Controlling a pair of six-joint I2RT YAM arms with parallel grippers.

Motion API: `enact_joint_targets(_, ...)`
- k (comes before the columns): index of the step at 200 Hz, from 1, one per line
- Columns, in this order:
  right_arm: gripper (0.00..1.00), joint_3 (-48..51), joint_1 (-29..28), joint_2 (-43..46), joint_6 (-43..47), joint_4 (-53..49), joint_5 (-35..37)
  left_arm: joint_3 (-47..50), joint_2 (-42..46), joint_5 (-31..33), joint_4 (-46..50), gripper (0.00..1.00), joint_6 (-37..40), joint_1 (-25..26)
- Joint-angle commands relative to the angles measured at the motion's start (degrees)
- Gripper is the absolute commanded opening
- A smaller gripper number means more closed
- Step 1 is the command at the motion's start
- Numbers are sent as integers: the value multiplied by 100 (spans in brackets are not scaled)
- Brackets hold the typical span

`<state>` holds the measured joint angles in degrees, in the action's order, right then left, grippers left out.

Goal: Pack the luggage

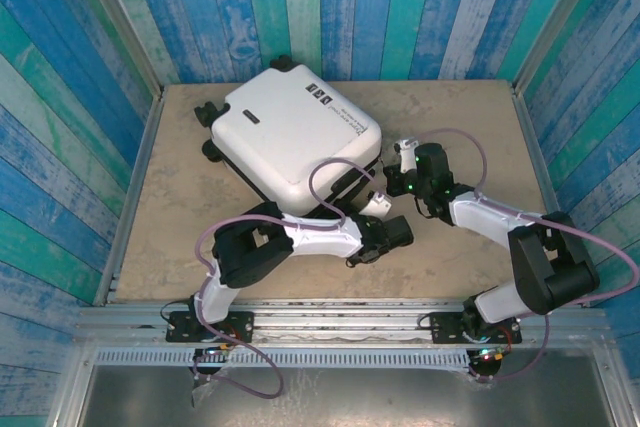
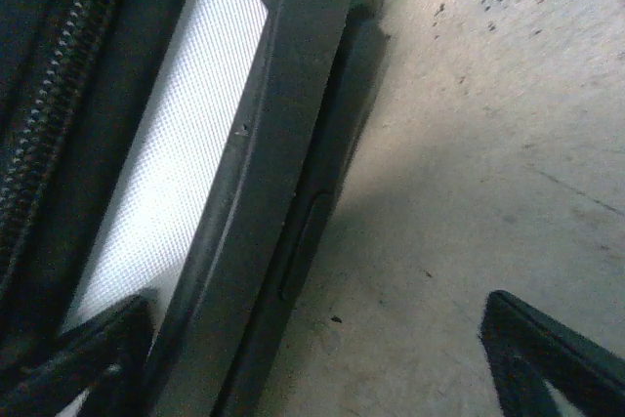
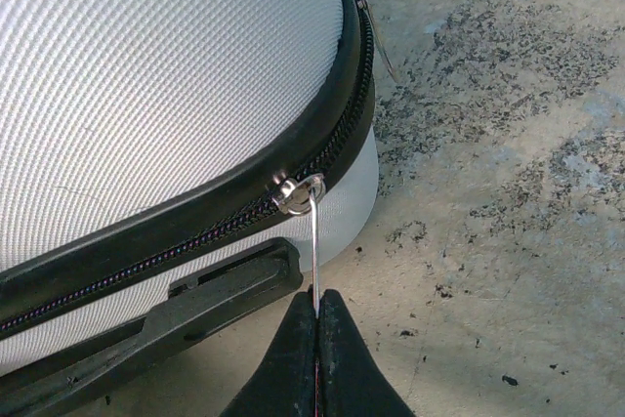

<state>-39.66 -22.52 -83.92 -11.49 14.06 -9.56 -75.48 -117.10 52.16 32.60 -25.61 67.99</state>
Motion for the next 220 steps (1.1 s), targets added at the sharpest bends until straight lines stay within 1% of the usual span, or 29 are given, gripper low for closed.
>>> enact_joint_targets(1, 0, -230, 105, -28, 67, 184, 117, -11, -384, -688, -32, 80, 141, -272)
enact_joint_targets(13, 0, -242, 108, -27, 84, 176, 96, 108, -343, -966, -211, 77, 296, -286)
enact_joint_targets(30, 0, -249, 110, -21, 102, 142, 77, 247, -280, -1220, -334, 71, 314, -311)
enact_joint_targets(40, 0, -254, 108, -17, 118, 134, 69, 309, -253, -1374, -382, 65, 345, -346)
enact_joint_targets(54, 0, -261, 108, -10, 146, 125, 69, 373, -220, -1530, -436, 54, 390, -397)
enact_joint_targets(67, 0, -278, 108, -10, 205, 123, 32, 424, -199, -1723, -511, 48, 459, -458)
enact_joint_targets(71, 0, -286, 103, -14, 230, 115, 25, 440, -184, -1772, -517, 45, 474, -481)
enact_joint_targets(81, 0, -320, 108, -17, 323, 77, 4, 500, -133, -1984, -600, 31, 541, -529)
enact_joint_targets(84, 0, -341, 108, -25, 369, 54, 13, 535, -103, -2030, -629, 25, 543, -544)
enact_joint_targets(91, 0, -393, 107, -29, 472, -13, 69, 623, -18, -2091, -694, 4, 547, -566)
enact_joint_targets(94, 0, -419, 108, -50, 517, -56, 88, 683, 28, -2118, -742, 0, 554, -574)
enact_joint_targets(118, 0, -760, 108, -212, 931, -536, 279, 1319, 605, -2618, -1223, 0, 767, -626)
enact_joint_targets(135, 0, -938, 117, -299, 1056, -797, 565, 1947, 1236, -3032, -1769, 0, 981, -637)
enact_joint_targets(145, 0, -935, 117, -289, 1101, -788, 769, 2332, 1656, -3202, -2074, 0, 1113, -637)
enact_joint_targets(177, 0, -939, 167, -332, 1271, -748, 1220, 3487, 2964, -3454, -2984, 0, 1511, -637)
enact_joint_targets(197, 0, -1064, 233, -478, 1487, -739, 1411, 3918, 3440, -3886, -3262, 0, 1841, -636)
enact_joint_targets(206, 0, -1138, 301, -562, 1549, -730, 1406, 4028, 3585, -4057, -3286, 0, 1936, -637)
enact_joint_targets(220, 0, -1255, 437, -688, 1562, -674, 1269, 4164, 3768, -4491, -3311, 0, 2117, -637)
